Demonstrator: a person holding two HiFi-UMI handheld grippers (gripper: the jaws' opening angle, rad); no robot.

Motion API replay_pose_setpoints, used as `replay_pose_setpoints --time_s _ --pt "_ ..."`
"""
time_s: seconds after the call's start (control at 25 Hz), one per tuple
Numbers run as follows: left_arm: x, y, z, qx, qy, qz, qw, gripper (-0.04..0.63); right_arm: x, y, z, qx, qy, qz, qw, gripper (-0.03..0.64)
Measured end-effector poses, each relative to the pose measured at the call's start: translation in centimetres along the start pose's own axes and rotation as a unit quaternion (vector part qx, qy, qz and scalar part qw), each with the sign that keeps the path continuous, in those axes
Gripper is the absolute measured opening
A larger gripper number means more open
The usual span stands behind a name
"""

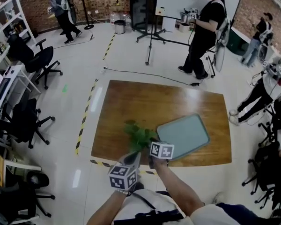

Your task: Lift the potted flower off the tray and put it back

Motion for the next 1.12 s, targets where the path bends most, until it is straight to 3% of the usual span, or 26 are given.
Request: replay_pose_setpoints --time_s 0.16,0.56,0.76,1.12 --pt "-0.6 0.4 0.0 -0.003 -0.003 -0.007 1.0000 -0.003 0.4 0.1 0.5 0.000 0.008 0.024 1.000 0.071" --pt "-1.3 0.4 -0.5 0.000 -0.006 -0.016 0.9999 -0.003 0.1 -0.3 0.5 0.010 0.034 0.006 0.999 0.052" --pt "-1.3 0.3 -0.8 0.007 -0.004 -0.020 0.9998 -0.003 0.2 -1.1 -0.4 0.027 0.030 0.027 0.999 0.046" --pt "0.1 0.5 0.8 -0.003 0.028 -0.013 0.9995 -0.003 6.4 -5.3 -4.9 0.094 0.078 0.081 0.989 0.046"
Point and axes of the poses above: the fingertips, and each gripper's own axes: z forward along the fingers, x to its right, y out of its underside, the point moved 4 cm from there along -z, backward along the fingers, and after that the axes turned 7 degrees about y, right-handed, at the moved point
